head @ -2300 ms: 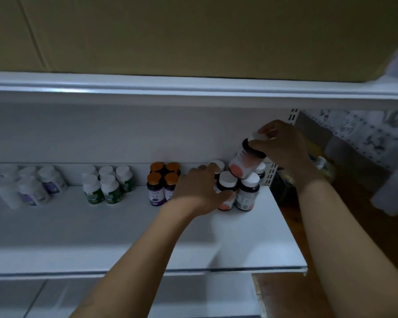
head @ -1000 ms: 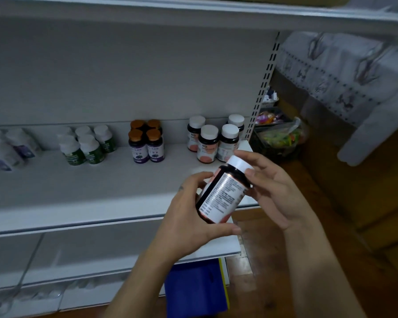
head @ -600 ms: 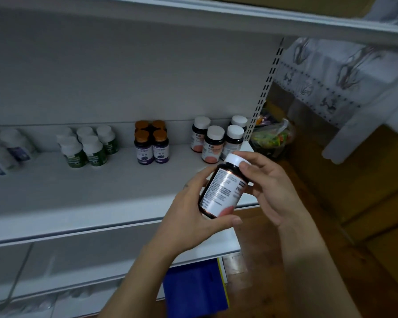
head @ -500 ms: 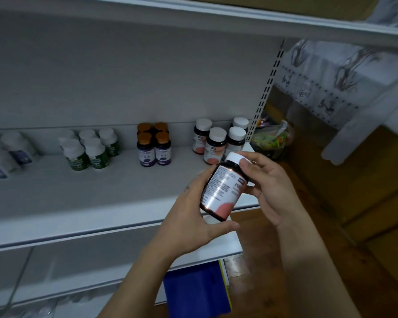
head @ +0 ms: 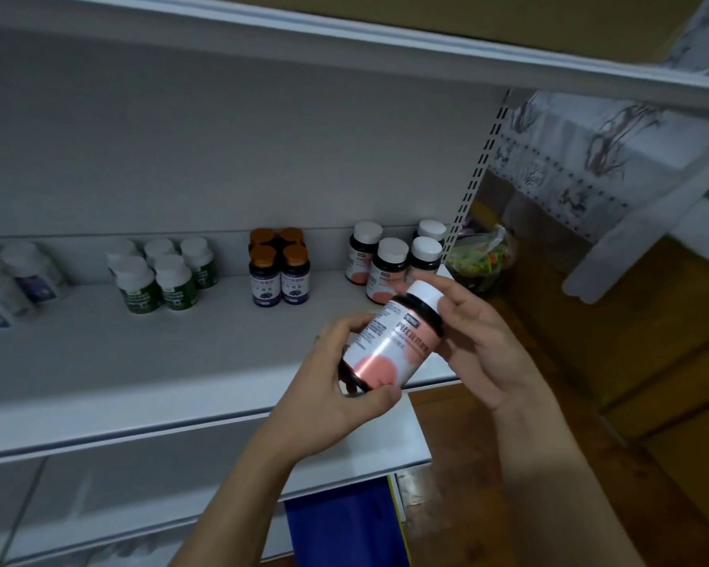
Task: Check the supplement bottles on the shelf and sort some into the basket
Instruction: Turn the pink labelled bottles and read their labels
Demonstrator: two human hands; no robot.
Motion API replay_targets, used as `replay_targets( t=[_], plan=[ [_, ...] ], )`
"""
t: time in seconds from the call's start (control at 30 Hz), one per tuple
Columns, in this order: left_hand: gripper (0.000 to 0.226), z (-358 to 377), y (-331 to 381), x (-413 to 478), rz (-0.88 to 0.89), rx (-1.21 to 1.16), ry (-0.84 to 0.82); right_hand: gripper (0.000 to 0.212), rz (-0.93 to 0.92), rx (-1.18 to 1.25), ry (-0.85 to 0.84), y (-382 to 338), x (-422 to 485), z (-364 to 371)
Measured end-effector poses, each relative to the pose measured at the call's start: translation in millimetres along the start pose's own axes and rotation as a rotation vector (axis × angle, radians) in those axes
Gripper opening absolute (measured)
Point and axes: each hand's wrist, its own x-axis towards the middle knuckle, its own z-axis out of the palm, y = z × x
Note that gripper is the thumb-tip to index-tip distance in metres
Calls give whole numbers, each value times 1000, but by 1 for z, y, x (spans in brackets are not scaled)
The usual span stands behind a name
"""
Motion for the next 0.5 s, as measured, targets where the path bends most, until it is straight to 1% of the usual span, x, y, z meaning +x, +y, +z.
replay_targets(
  t=[0.1,0.17,0.23,0.3,0.33,0.5],
  plan=[
    [66,0,-1,-1,8,-56,-14,66,-17,-10,-66,-3,3,-4],
    [69,0,0,-1,9,-91,-34,67,-21,-48,-52,-6,5,-2],
    [68,0,2,-2,16,-83,-47,58,-21,-94,-10,-9,7,1],
    [66,2,4,-1,18,-29,-34,46,-25,-134,18,-11,7,3],
    [66,3,6,-2,18,1,-16,45,-30,-150,21,-12,7,3],
    [74,2,7,0,33,176,50,46,-45,-186,14,-13,7,7]
  ],
)
